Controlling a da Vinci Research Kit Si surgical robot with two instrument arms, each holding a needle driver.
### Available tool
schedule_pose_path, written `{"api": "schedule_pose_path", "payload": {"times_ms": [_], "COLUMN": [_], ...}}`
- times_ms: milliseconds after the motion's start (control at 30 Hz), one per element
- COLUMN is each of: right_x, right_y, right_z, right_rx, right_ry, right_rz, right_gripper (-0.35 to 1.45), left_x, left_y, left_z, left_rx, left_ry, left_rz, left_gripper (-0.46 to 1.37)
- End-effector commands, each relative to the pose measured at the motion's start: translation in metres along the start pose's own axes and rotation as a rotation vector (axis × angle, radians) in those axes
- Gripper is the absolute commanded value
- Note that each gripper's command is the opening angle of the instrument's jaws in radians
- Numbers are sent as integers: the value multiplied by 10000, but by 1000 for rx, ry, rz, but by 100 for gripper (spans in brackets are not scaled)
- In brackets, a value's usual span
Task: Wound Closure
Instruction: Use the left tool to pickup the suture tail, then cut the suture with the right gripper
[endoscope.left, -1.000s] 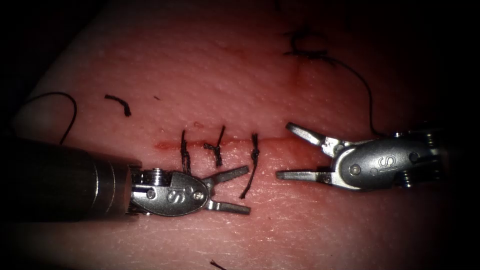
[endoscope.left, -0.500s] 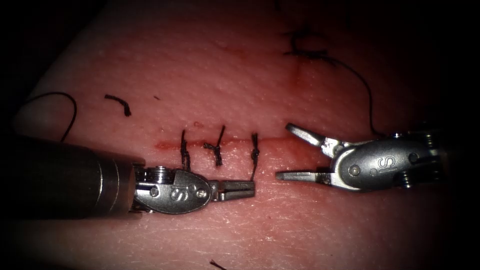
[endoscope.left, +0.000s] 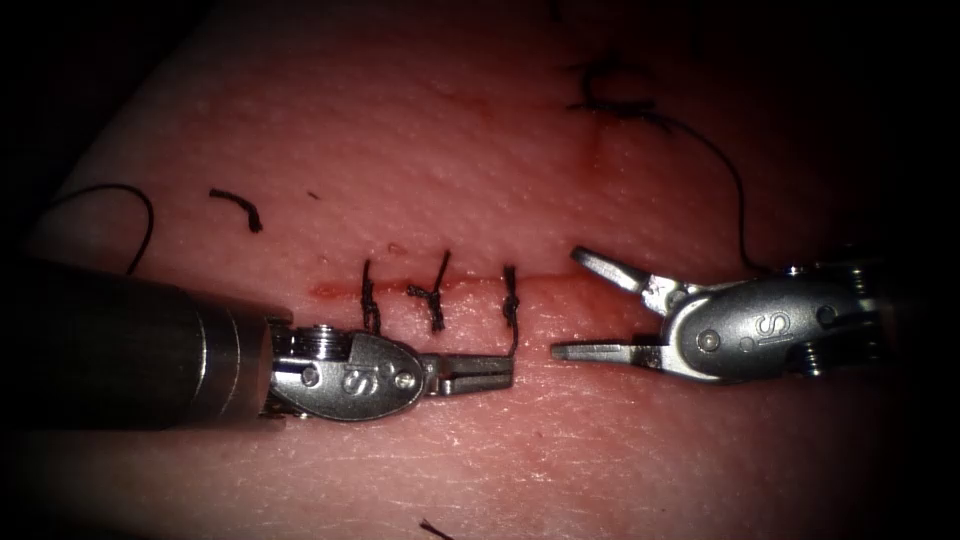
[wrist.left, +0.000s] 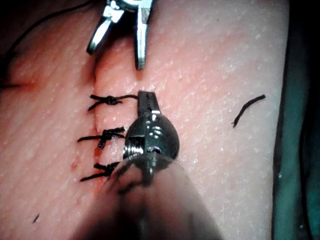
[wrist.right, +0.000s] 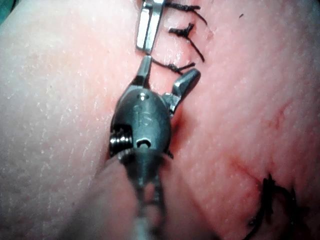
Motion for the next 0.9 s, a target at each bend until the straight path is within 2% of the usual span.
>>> {"api": "schedule_pose_path", "payload": {"times_ms": [33, 233, 433, 900], "right_x": [-1, -10, -14, -7], "right_y": [-1, -10, -11, -8], "right_z": [1, 9, 18, 37], "right_rx": [18, 73, 85, 49], "right_ry": [0, 4, 21, 119], "right_rz": [-12, -63, -103, -195], "right_gripper": [111, 107, 108, 109], "left_x": [1, 8, 12, 20], "left_y": [0, -5, -8, -1], "left_z": [-1, -3, -4, -11], "left_rx": [-10, -13, -14, -16], "left_ry": [-1, 0, 2, 2], "left_rz": [6, 18, 19, 40], "left_gripper": [-35, -35, -35, -35]}}
